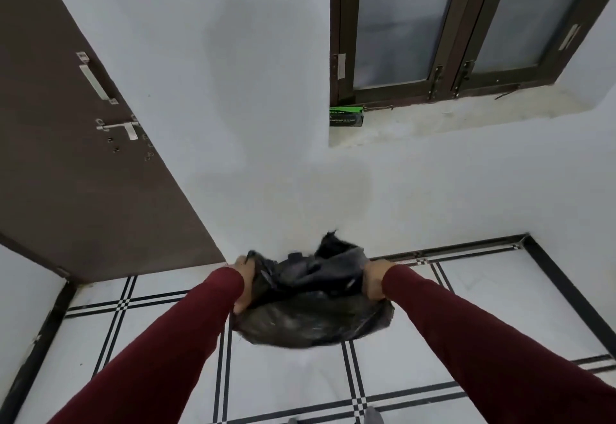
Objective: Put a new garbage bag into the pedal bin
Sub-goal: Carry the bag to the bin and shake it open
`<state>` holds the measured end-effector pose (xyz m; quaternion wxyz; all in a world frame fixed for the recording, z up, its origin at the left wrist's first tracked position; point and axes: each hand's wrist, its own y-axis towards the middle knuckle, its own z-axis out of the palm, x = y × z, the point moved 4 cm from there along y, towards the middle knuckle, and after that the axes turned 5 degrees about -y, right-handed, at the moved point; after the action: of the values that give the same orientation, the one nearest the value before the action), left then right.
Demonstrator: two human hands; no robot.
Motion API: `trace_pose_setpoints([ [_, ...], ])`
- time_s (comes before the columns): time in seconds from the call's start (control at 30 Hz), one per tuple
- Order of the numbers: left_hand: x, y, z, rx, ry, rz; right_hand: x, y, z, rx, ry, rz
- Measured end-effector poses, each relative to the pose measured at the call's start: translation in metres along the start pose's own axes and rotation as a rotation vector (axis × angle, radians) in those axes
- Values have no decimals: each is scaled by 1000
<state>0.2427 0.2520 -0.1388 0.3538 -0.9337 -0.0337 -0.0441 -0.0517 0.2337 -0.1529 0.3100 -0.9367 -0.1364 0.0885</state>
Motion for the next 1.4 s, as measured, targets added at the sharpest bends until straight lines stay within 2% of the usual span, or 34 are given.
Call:
trace_pose_setpoints([
  [0.1,6,-1,-29,-457,-385,-27,-22,7,-35,-478,441,147],
  [0.17,3,-16,-53,-708,-613,-43,-27,1,-63,-730,591,115],
  [0.23,-3,-27,-68,-948,-640,-58,-28,-13,-80,-1035,711,39],
  [0.27,-9,-34,-71,-998,-598,-63,-28,-24,-82,-1150,778,10],
  [0.3,-12,-32,-68,-957,-513,-41,-27,-29,-77,-1164,795,-7],
  [0.33,-16,-22,-57,-819,-377,-2,-23,-28,-68,-1039,704,-9],
  [0.37,-19,-10,-38,-595,-220,40,-17,-21,-54,-796,455,-15],
  [0.4,-18,-1,-14,-337,-91,65,-10,-17,-34,-457,154,-35],
  [0.43,-15,3,5,-146,-23,75,-4,-18,-14,-151,-93,-81],
  [0.47,-13,4,16,-70,-37,68,-5,-18,1,25,-208,-101],
  [0.5,-11,2,18,-92,-87,54,-7,-18,4,53,-199,-93],
  [0.57,-12,0,3,-256,-238,32,-22,-9,-10,-157,119,33],
  [0.67,-14,-15,-39,-621,-506,14,-46,-1,-54,-602,525,170],
  [0.77,-17,-34,-64,-954,-636,-54,-51,-18,-84,-1038,805,43],
  [0.8,-17,-39,-66,-1030,-632,-69,-52,-26,-85,-1145,921,1],
  [0.83,-18,-40,-65,-1050,-606,-62,-51,-29,-77,-1183,930,-10],
  [0.87,-18,-35,-58,-987,-549,-36,-48,-27,-66,-1108,829,-23],
  [0.9,-18,-25,-46,-819,-440,1,-42,-17,-50,-892,584,-57],
  [0.97,-17,-5,-2,-297,-152,46,-29,-5,-2,-187,12,-127],
  [1.0,-12,0,16,-126,-75,29,-32,-1,17,45,-108,-132],
  [1.03,-7,2,28,-75,-80,4,-36,1,25,124,-121,-132],
  [1.07,-5,2,32,-97,-128,-13,-38,4,23,88,-9,-116],
  [1.13,-4,2,27,-170,-247,-43,-46,18,9,-120,257,-69],
  [1.2,-9,-1,15,-216,-340,-54,-51,24,-10,-260,419,-66],
  [1.4,-7,-1,-5,-366,-587,-71,-55,28,-27,-433,598,-38],
])
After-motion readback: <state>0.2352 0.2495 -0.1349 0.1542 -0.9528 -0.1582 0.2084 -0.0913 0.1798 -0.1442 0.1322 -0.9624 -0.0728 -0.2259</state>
